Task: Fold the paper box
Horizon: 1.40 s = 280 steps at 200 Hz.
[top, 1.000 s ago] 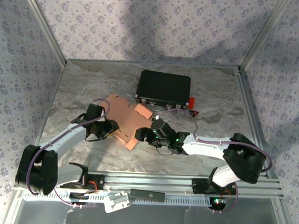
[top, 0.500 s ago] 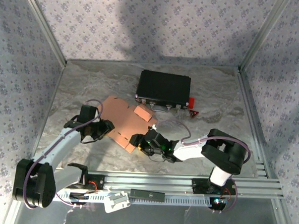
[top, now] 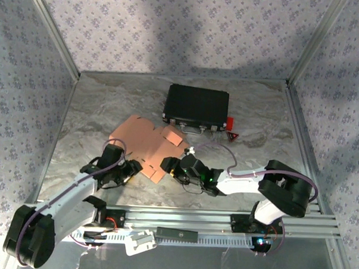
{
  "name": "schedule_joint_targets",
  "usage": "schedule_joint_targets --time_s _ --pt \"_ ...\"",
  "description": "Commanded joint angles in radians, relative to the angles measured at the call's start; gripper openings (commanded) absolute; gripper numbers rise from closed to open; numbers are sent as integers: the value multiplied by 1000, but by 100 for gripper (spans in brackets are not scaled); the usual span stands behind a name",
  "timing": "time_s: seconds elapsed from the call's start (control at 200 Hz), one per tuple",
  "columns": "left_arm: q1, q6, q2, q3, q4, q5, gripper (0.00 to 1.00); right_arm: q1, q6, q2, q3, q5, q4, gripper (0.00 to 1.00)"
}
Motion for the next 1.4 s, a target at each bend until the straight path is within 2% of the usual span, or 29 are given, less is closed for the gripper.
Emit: schedule_joint_targets --time_s 0.0,0.2,0.345,0.435,0.54,0.625,0.67,0.884,1.079,1.299,1.394 --pt "-21 -79 33 -2 153 -24 52 -10 -27 -19 -2 17 -36 68" --pt "-43 -111 142 -6 328 -44 49 -11 -27 -21 -14 12 -23 67" --pt "-68 -116 223 16 388 -54 41 -15 -29 -30 -21 12 -26 68" --pt "-86 -121 209 31 383 -81 36 -19 -34 -32 -22 10 -29 68" --pt "-113 -117 122 56 294 -159 30 -22 -40 -40 -24 17 -34 67" --pt "-115 -118 66 53 270 -194 19 -24 -46 -44 -25 22 -34 67" --pt "-114 -114 60 51 278 -193 0 -27 -46 -45 -26 22 -34 67" --pt "-107 -128 83 86 315 -153 0 -36 -20 -50 -48 36 20 67" --pt "-102 -130 14 174 200 -155 0 -50 72 -52 -84 61 75 69" --pt "-87 -175 -64 242 104 -121 0 -57 156 -66 -102 92 178 80" --pt "-84 -183 -68 257 96 -95 0 -79 156 -64 -79 86 193 80"
